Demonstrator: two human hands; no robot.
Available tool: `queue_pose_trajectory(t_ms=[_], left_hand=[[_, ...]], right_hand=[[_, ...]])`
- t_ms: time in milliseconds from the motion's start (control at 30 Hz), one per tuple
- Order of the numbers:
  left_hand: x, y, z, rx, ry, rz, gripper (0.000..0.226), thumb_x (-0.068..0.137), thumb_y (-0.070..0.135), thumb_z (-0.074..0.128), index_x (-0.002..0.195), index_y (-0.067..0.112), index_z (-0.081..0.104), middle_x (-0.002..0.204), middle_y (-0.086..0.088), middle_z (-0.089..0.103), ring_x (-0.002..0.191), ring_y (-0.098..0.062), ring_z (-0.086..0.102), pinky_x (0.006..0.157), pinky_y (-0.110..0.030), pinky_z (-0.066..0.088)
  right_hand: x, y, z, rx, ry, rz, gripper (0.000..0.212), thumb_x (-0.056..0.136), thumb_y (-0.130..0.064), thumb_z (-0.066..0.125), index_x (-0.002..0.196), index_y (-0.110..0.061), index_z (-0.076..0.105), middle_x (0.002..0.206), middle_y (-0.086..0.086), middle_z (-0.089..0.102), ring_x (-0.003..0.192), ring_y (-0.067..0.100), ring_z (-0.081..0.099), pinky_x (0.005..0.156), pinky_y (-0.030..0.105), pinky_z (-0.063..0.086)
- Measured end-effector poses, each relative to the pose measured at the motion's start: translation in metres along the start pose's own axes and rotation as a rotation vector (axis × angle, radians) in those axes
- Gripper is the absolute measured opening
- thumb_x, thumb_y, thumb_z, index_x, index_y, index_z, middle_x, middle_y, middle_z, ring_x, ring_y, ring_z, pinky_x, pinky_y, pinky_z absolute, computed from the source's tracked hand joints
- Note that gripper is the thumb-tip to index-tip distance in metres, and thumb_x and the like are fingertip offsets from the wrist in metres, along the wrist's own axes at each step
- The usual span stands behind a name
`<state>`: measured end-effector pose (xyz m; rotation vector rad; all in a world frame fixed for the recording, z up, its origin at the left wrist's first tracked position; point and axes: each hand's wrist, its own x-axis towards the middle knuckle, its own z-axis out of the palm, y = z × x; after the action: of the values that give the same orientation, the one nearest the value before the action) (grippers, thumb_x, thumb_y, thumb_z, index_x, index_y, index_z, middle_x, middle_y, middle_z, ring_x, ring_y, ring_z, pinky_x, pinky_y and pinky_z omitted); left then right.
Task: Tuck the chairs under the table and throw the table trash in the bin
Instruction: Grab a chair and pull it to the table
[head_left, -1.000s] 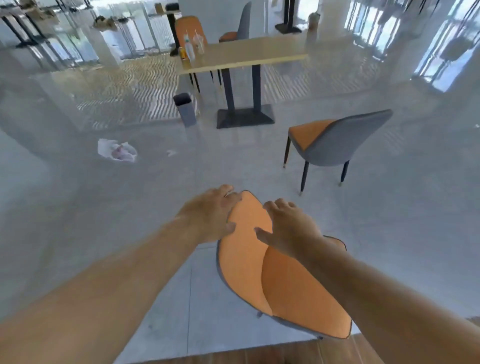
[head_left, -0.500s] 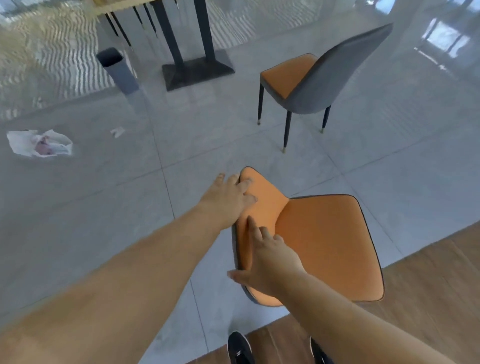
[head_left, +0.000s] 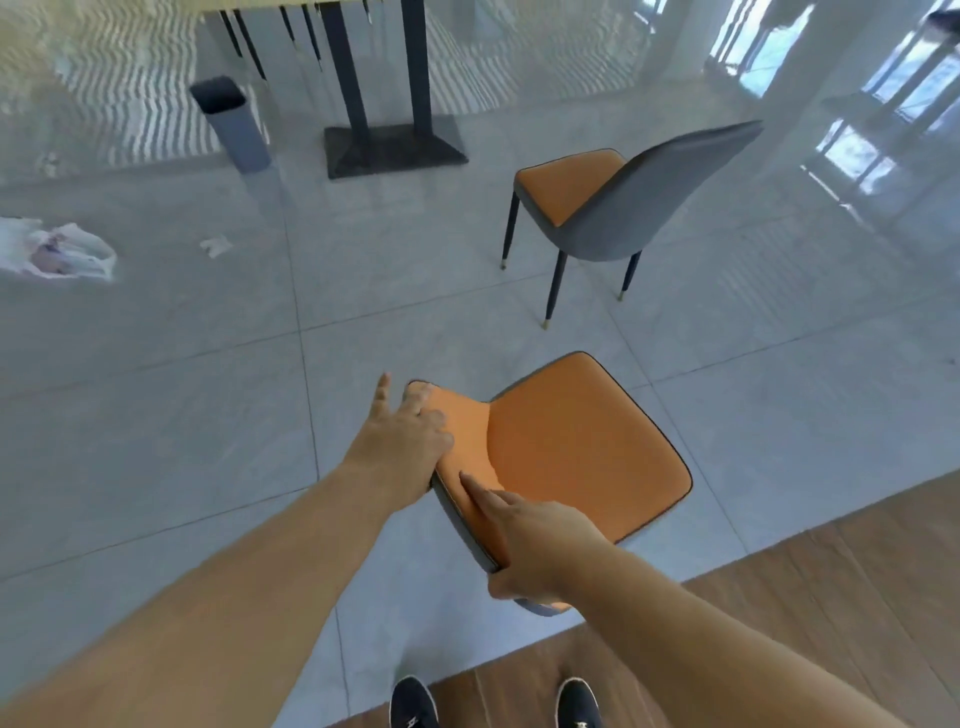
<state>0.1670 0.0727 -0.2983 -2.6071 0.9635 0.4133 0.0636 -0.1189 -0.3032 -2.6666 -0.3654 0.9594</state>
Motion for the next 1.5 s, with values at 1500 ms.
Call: queue_pose_trajectory(t_ms=[1500], left_hand=[[0.146, -0.172, 0.0, -0.693, 0.023, -0.458, 0.044, 0.096, 0.033, 0.065, 0.137, 0.04, 0.053, 0.122, 0.009, 0.06, 0.107, -0.015, 0.055, 0.088, -0.037, 0.056]], right_hand=[[0.263, 0.081, -0.231, -0.212, 0.141, -0.047, 0.044, 0.102, -0.016, 0.05, 0.141, -0.034, 0.045, 0.133, -0.003, 0.054, 0.127, 0.027, 0.047, 0.091, 0.046, 0.055]])
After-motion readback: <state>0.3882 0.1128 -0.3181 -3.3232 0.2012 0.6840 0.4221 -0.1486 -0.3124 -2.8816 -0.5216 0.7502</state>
